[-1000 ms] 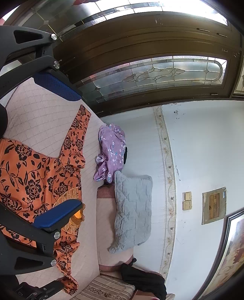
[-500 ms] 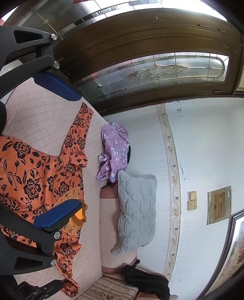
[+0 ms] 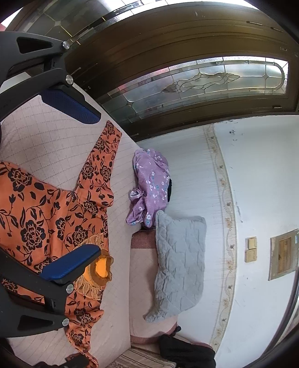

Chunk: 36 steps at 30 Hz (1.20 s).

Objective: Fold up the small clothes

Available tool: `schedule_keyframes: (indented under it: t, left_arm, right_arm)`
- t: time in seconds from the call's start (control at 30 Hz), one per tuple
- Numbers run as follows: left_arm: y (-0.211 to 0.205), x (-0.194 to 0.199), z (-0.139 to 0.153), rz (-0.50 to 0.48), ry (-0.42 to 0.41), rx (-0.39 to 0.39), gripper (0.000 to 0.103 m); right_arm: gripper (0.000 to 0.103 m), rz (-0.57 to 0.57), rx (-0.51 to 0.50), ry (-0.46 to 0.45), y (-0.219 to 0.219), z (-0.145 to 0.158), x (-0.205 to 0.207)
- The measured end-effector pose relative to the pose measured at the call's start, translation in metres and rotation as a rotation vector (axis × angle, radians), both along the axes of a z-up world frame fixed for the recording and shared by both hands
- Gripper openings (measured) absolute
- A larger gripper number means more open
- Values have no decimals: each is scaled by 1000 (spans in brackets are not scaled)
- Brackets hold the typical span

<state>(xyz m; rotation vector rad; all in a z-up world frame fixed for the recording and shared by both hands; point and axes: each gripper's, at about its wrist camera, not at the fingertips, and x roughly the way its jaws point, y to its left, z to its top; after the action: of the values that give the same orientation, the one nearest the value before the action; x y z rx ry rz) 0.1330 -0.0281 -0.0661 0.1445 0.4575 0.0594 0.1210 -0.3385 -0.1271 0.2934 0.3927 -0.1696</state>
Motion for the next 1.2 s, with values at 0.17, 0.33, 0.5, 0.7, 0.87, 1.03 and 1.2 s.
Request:
schedule_keyframes:
  t: [0.17,0.33,0.5,0.7,0.87,1.03,1.2]
  left_arm:
    - [-8,19,-11,2,21,9,103]
    - [-24,53,-38,-19,75,30,103]
    - [-54,119,-120,-89,295,54,103]
    - [-89,163,-229,-138,528,156,103]
    - [-101,164,-247,-200,533,208,103]
    - [-107,160,-249,-223,499,236,103]
    - [-91,162,-256,-202,498,107,103]
  right_arm:
    - [103,-12,9,14,-8,-10,19]
    - [103,-20,48,32,-27,-32,38]
    - [103,-2,297,66,-113,-81,60]
    - [103,-277,669,108,-264,-157,50]
    - [103,-382,965,45,-329,-207,52]
    - [103,-384,963,-26,-353,-196,90]
    - [84,-445,952,-29,-374,-205,121]
